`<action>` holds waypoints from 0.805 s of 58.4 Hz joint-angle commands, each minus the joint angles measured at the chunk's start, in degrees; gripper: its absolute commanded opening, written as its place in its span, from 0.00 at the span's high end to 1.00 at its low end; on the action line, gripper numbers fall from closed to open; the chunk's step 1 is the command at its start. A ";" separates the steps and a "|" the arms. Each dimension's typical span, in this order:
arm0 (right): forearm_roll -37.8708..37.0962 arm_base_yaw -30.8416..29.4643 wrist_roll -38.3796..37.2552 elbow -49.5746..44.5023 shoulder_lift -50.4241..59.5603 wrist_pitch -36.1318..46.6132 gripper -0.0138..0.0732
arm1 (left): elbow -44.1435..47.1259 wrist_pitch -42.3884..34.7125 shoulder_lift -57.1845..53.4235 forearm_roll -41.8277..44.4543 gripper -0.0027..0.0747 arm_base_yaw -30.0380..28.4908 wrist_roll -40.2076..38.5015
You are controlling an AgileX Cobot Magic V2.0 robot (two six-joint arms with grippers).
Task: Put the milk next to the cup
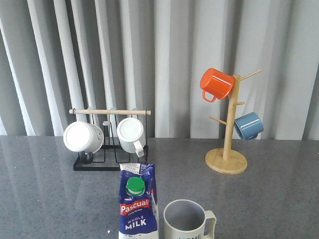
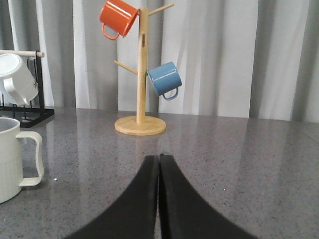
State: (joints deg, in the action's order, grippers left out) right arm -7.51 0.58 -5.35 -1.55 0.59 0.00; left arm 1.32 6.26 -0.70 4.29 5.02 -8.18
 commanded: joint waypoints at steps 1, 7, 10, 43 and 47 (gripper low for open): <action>0.52 -0.21 0.21 -0.55 0.73 3.17 0.85 | -0.88 -3.81 -0.60 -0.10 0.97 0.10 -0.55; 0.52 -0.21 0.44 -0.55 0.73 3.23 0.85 | -0.88 -3.81 -0.60 -0.10 0.97 0.10 -0.55; 0.73 -0.21 0.44 -0.55 0.73 3.23 0.85 | -0.88 -3.81 -0.60 -0.10 0.97 0.10 -0.55; 1.62 -0.21 1.06 -0.55 0.73 1.89 0.85 | -0.88 -3.81 -0.60 -0.10 0.97 0.10 -0.55; 2.87 -0.21 0.34 -0.55 0.73 1.89 0.85 | -0.88 -3.81 -0.60 -0.10 0.97 0.10 -0.55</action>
State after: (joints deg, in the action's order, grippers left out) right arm -5.82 0.58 -4.89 -1.55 0.59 -2.15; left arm 1.32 6.26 -0.70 4.29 5.02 -8.18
